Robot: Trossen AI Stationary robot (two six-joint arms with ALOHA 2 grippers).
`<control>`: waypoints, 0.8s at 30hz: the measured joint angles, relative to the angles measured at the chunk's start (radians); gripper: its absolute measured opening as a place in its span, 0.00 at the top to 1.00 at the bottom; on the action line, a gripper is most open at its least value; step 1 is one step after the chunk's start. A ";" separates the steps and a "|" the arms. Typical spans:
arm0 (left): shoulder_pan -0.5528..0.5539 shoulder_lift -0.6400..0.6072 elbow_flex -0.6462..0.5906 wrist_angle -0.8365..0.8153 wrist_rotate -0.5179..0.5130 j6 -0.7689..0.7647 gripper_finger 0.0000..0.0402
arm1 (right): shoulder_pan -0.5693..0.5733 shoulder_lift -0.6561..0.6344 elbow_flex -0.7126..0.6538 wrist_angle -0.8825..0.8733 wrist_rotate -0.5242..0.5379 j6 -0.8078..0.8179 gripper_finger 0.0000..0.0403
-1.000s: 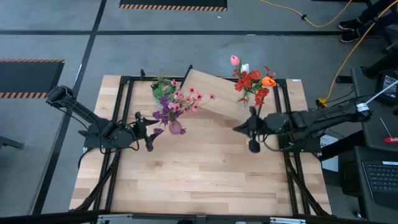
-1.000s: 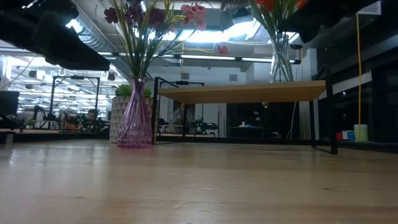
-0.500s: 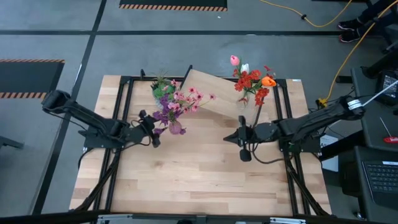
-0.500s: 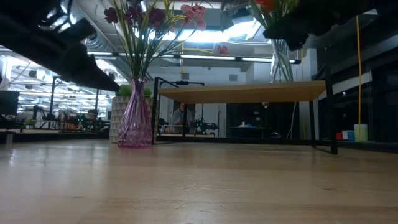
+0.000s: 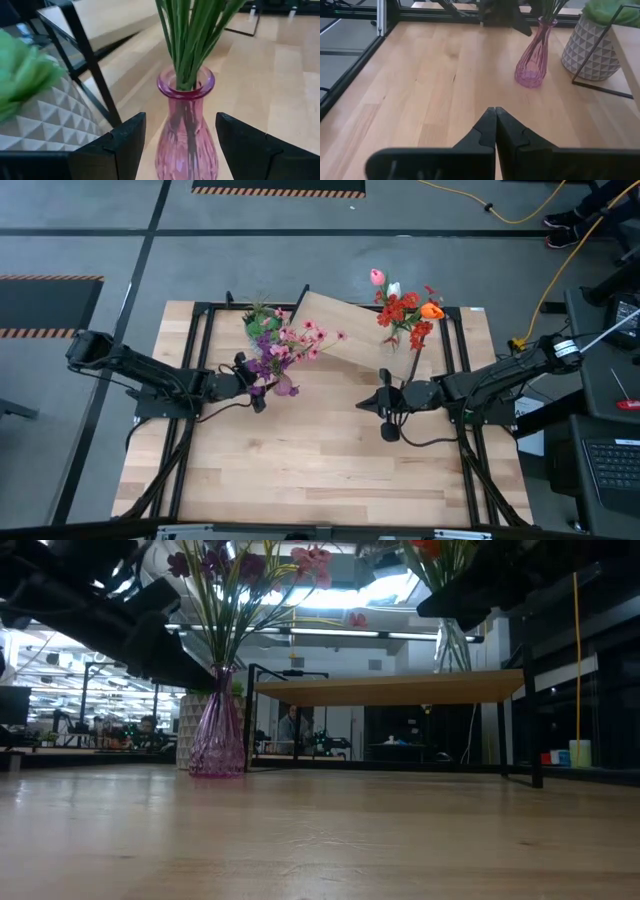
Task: Pick and place flowers into a vace then onto a shelf
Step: Put the pink vase on the shelf
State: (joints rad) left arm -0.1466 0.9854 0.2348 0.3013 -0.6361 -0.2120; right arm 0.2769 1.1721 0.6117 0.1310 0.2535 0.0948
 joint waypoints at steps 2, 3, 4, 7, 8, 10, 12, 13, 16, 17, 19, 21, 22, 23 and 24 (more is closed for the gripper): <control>0.023 0.011 0.000 0.011 0.038 -0.001 0.42 | 0.000 0.000 0.000 0.001 0.000 -0.002 0.99; 0.034 0.018 0.000 0.026 0.056 -0.001 0.42 | 0.000 0.000 0.000 0.001 0.000 -0.005 0.99; 0.044 0.023 0.000 0.035 0.066 0.002 0.42 | 0.000 0.000 0.000 0.001 0.000 -0.014 0.99; 0.073 0.045 0.000 0.055 0.091 0.014 0.42 | 0.000 0.000 0.000 0.001 0.000 -0.024 0.99; 0.082 0.053 0.000 0.070 0.104 0.014 0.42 | 0.000 0.000 0.000 0.002 0.000 -0.023 0.99; 0.099 0.067 0.000 0.103 0.143 0.015 0.42 | 0.000 0.000 0.000 0.002 0.000 -0.023 0.99; 0.113 0.082 0.000 0.127 0.190 0.017 0.42 | 0.000 0.000 0.000 0.001 0.000 -0.023 0.99; 0.118 0.090 0.000 0.142 0.204 0.023 0.42 | 0.000 0.000 0.000 0.001 0.000 -0.023 0.99; 0.130 0.114 0.000 0.175 0.219 0.050 0.42 | 0.000 0.000 0.000 0.001 0.000 -0.024 0.99; 0.131 0.122 0.000 0.185 0.220 0.057 0.42 | 0.000 0.000 0.000 0.001 0.000 -0.024 0.99; 0.136 0.135 0.000 0.201 0.220 0.075 0.43 | 0.000 0.000 0.000 0.001 0.000 -0.024 0.99; 0.136 0.143 0.000 0.203 0.220 0.089 0.46 | 0.000 0.000 0.000 0.001 0.000 -0.024 0.99; 0.136 0.145 0.000 0.203 0.220 0.094 0.48 | 0.000 0.000 0.000 0.001 0.000 -0.024 0.99; 0.136 0.145 0.000 0.204 0.220 0.095 0.51 | 0.000 0.000 0.000 0.001 0.000 -0.024 0.99; 0.136 0.145 0.000 0.204 0.220 0.095 0.54 | 0.000 0.000 0.000 0.001 0.000 -0.024 0.99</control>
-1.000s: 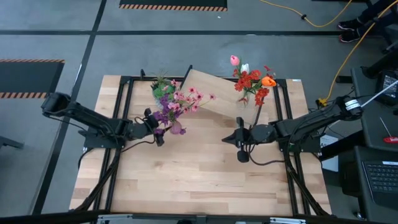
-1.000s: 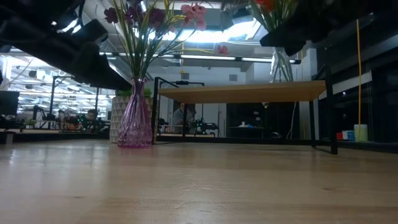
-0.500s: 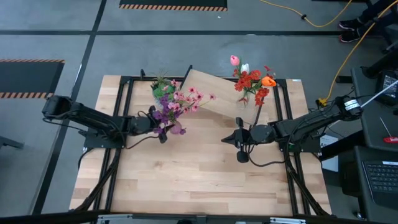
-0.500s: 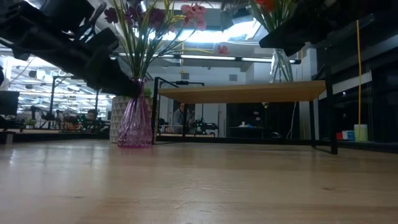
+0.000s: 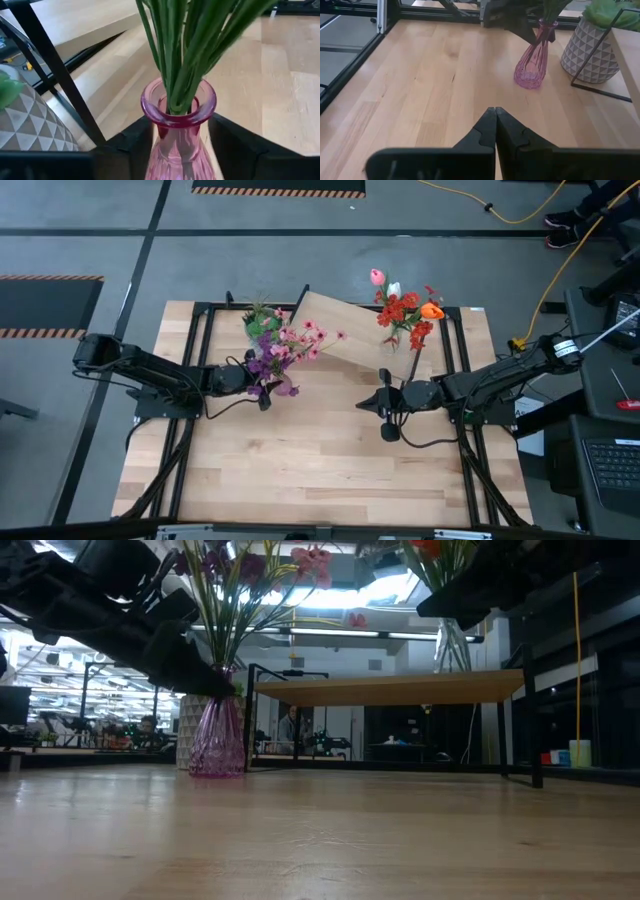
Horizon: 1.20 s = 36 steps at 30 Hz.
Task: Pick and place flowers into a vace then onto a shelf
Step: Put the pink vase on the shelf
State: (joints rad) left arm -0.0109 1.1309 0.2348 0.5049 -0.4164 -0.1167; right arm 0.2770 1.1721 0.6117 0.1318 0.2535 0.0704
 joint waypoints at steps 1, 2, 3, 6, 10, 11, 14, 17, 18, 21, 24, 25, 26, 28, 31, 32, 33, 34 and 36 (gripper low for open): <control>0.000 0.000 0.000 0.000 0.000 0.000 0.57 | 0.000 0.000 0.000 0.000 0.000 0.000 0.99; 0.000 0.000 0.000 0.000 0.000 0.000 0.61 | 0.000 0.000 0.000 0.000 0.000 0.000 0.99; 0.000 0.000 0.000 0.000 0.000 0.000 0.66 | 0.000 0.000 0.000 0.000 0.000 0.000 0.99; -0.003 -0.001 0.000 0.005 0.011 0.002 0.75 | 0.000 0.000 0.000 0.000 0.000 0.000 0.99; -0.002 -0.002 0.000 0.010 0.069 0.034 0.75 | 0.000 0.000 0.000 0.000 0.000 0.000 0.99; -0.003 -0.001 0.000 0.014 0.080 0.034 0.75 | 0.000 0.000 0.000 0.000 0.000 0.000 0.99; -0.003 -0.004 0.000 0.018 0.088 0.038 0.75 | 0.000 0.000 0.000 0.000 0.000 0.000 0.99; -0.003 -0.019 -0.001 0.017 0.106 0.043 0.75 | 0.000 0.000 0.000 0.000 0.000 0.000 0.99; -0.003 -0.028 -0.001 0.019 0.108 0.042 0.75 | 0.000 0.000 0.000 -0.001 0.000 0.000 0.99; -0.003 -0.061 -0.001 0.020 0.117 -0.002 0.75 | 0.000 0.000 0.000 -0.002 0.000 0.000 0.99; -0.003 -0.095 0.019 -0.031 0.156 -0.043 0.75 | 0.000 0.000 0.000 -0.003 0.000 0.000 0.99; -0.005 -0.104 0.033 -0.059 0.158 -0.045 0.75 | 0.000 0.000 0.000 -0.003 0.000 0.000 0.99; -0.007 -0.111 0.051 -0.092 0.156 -0.045 0.75 | 0.000 0.000 0.000 -0.003 0.000 0.000 0.99; -0.010 -0.123 0.096 -0.172 0.147 -0.045 0.75 | 0.000 0.000 0.000 -0.003 0.000 0.000 0.99; -0.010 -0.129 0.174 -0.268 0.146 -0.018 0.75 | 0.000 0.000 0.000 -0.003 -0.001 0.000 0.99; -0.010 -0.129 0.199 -0.282 0.146 0.003 0.75 | 0.000 0.000 0.000 -0.003 -0.001 0.000 0.99; -0.009 -0.130 0.222 -0.290 0.146 0.026 0.75 | 0.000 0.000 0.000 -0.003 -0.001 0.000 0.99; -0.007 -0.130 0.244 -0.295 0.147 0.046 0.75 | 0.000 0.000 0.000 -0.003 -0.001 0.000 0.99; -0.001 -0.130 0.286 -0.295 0.146 0.088 0.75 | 0.000 0.000 0.000 -0.003 -0.002 0.000 0.99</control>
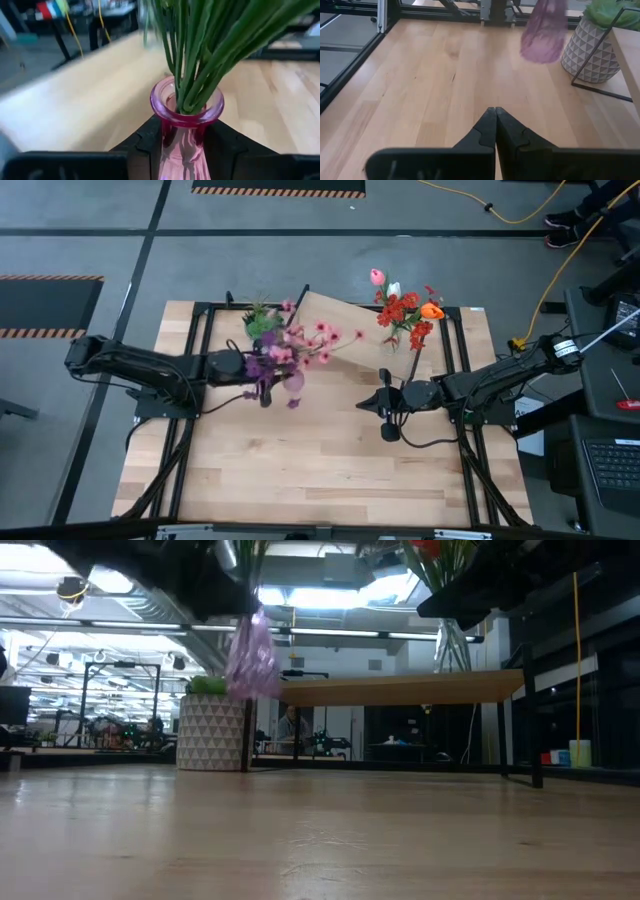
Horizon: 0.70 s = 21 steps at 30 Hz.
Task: Pick and place flowers into a vace then onto a shelf
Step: Put the pink vase on the shelf
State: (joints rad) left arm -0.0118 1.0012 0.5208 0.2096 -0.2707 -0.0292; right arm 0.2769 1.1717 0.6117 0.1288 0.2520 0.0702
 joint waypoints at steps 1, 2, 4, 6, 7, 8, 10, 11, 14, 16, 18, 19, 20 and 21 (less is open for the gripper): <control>0.003 0.000 0.021 0.000 0.000 0.021 0.75 | 0.000 0.000 0.000 0.000 0.000 0.000 0.99; 0.007 0.000 0.041 0.000 0.000 0.041 0.75 | 0.000 0.000 0.000 0.000 0.000 0.000 0.99; 0.019 0.000 0.077 0.001 0.000 0.064 0.75 | 0.000 0.000 0.000 0.000 -0.001 0.000 0.99; 0.034 0.000 0.106 -0.003 0.000 0.065 0.75 | 0.000 0.000 0.000 0.000 -0.001 0.002 0.99; 0.041 0.000 0.119 -0.005 -0.001 0.059 0.75 | 0.000 0.000 0.000 0.000 -0.001 0.003 0.99; 0.050 0.000 0.128 -0.005 0.000 0.052 0.75 | 0.000 0.001 0.000 0.000 -0.001 0.002 0.99; 0.066 0.000 0.144 -0.010 0.000 0.042 0.75 | 0.000 0.012 0.000 0.003 -0.001 0.002 0.99; 0.076 0.000 0.150 -0.013 -0.001 0.039 0.75 | 0.000 0.020 0.000 0.001 -0.001 0.001 0.99; 0.104 0.000 0.169 -0.010 -0.022 0.012 0.75 | 0.000 0.048 0.000 0.002 -0.001 -0.011 0.99; 0.124 0.000 0.179 -0.010 -0.067 0.007 0.75 | 0.000 0.061 0.000 0.004 -0.001 -0.034 0.99; 0.146 0.005 0.188 -0.008 -0.119 0.007 0.75 | 0.000 0.068 0.000 0.019 -0.001 -0.053 0.99; 0.158 0.008 0.191 -0.009 -0.135 0.006 0.75 | 0.000 0.069 0.000 0.024 -0.001 -0.055 0.99; 0.171 0.014 0.197 -0.006 -0.141 0.007 0.75 | 0.000 0.069 0.000 0.035 -0.001 -0.056 0.99; 0.184 0.020 0.202 -0.003 -0.137 0.006 0.75 | 0.000 0.069 0.000 0.041 -0.001 -0.056 0.99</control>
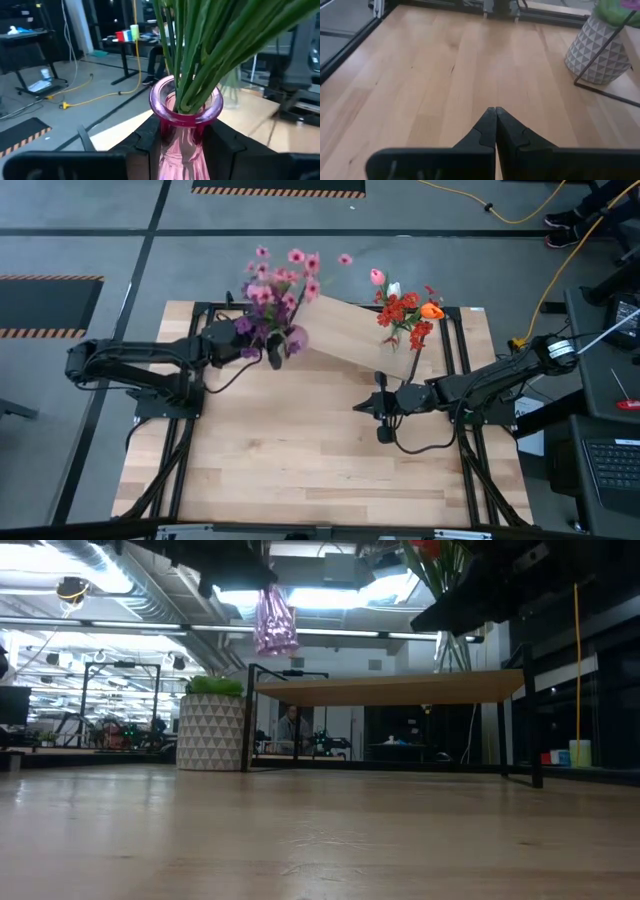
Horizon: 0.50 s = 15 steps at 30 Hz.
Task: Pick and place flowers into a vace then onto a shelf
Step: Put the pink vase on the shelf
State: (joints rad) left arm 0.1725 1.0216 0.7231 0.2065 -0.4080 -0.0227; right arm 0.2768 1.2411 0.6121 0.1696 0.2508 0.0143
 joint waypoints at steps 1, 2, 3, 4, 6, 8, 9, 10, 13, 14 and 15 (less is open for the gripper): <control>0.013 0.008 0.006 -0.001 0.007 0.000 0.75 | 0.000 0.000 0.000 0.000 0.000 0.000 0.99; 0.027 0.020 0.015 -0.001 0.012 0.000 0.75 | 0.000 0.000 0.000 -0.001 0.000 0.000 0.99; 0.040 0.033 0.025 -0.001 0.020 0.000 0.75 | 0.000 0.000 0.000 -0.001 0.000 0.000 0.99; 0.054 0.050 0.036 -0.001 0.021 0.000 0.75 | 0.000 0.000 0.000 -0.001 0.000 0.000 0.99; 0.079 0.087 0.061 0.000 0.035 0.000 0.75 | 0.000 0.000 0.000 -0.001 0.000 0.001 0.99; 0.101 0.130 0.091 -0.001 0.055 0.000 0.75 | 0.000 0.000 0.000 0.000 0.000 0.001 0.99; 0.111 0.155 0.110 -0.001 0.060 0.000 0.75 | 0.000 0.000 0.000 -0.001 0.000 0.001 0.99; 0.119 0.177 0.129 -0.001 0.060 0.001 0.75 | 0.000 0.000 0.000 -0.002 0.000 0.002 0.99; 0.144 0.239 0.190 -0.001 0.060 0.002 0.75 | 0.000 0.000 0.000 -0.001 0.000 0.002 0.99; 0.152 0.259 0.209 0.000 0.060 0.006 0.75 | 0.000 0.000 0.000 -0.002 0.000 0.002 0.99; 0.160 0.279 0.230 0.000 0.058 0.015 0.75 | 0.000 0.000 0.000 -0.002 0.000 0.002 0.99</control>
State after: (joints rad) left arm 0.3329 1.3002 0.9530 0.2066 -0.3500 -0.0078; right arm 0.2770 1.2411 0.6121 0.1677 0.2512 0.0166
